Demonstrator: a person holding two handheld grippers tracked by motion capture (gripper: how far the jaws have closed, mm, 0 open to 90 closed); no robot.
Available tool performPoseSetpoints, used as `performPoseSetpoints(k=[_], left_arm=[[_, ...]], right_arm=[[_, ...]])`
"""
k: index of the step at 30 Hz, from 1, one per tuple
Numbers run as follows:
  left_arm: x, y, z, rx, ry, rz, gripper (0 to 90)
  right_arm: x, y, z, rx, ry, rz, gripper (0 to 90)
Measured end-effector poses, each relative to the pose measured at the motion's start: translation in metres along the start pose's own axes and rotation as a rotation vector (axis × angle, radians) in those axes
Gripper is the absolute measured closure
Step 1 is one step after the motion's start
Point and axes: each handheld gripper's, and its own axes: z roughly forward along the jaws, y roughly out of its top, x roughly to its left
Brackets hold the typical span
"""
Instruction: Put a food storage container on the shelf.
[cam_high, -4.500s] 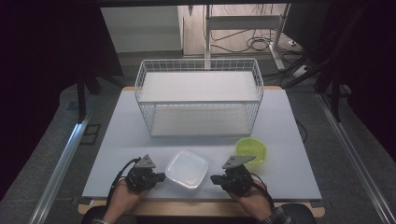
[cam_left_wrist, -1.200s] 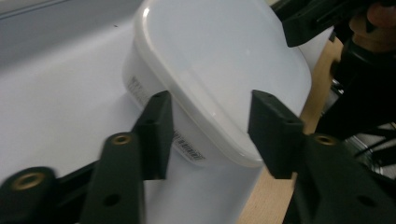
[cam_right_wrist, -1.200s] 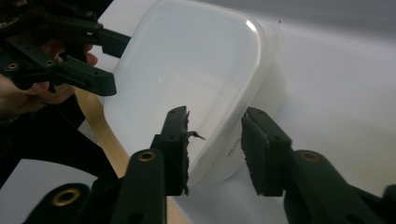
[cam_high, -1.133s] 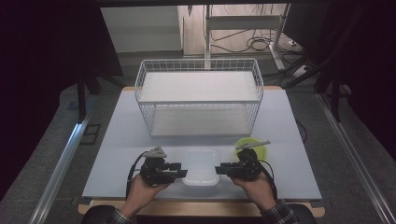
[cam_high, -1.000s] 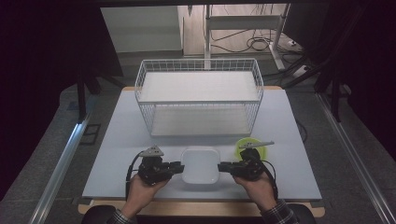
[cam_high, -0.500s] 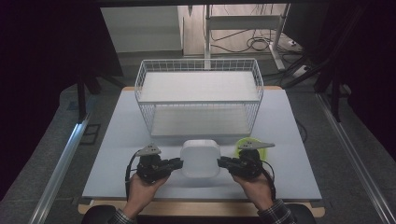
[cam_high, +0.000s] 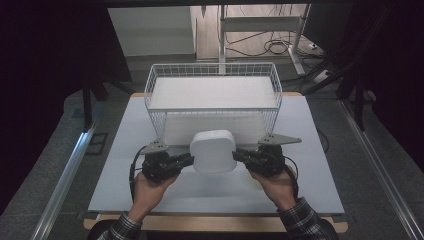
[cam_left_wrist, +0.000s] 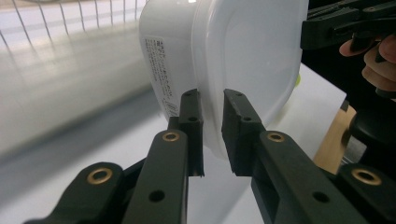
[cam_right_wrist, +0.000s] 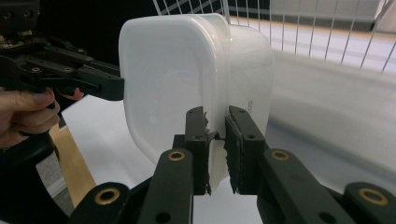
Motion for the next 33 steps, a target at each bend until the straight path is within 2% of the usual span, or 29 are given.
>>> performPoseSetpoints(k=[12,20,26,33], left_arm=[[0.005,0.046,-0.017,-0.066,0.027,0.031,79.1],[0.010,0.069,-0.025,-0.088,0.039,0.040,79.1],[0.014,0.094,-0.032,-0.106,0.050,0.056,79.0],[0.020,0.112,-0.032,-0.116,0.053,0.061,78.7]], right_arm=[[-0.002,0.044,-0.002,-0.069,-0.001,-0.033,79.2],[-0.001,0.068,-0.001,-0.099,-0.005,-0.040,79.2],[-0.001,0.090,-0.003,-0.126,-0.012,-0.052,79.1],[-0.005,0.109,-0.002,-0.143,-0.023,-0.044,79.0]])
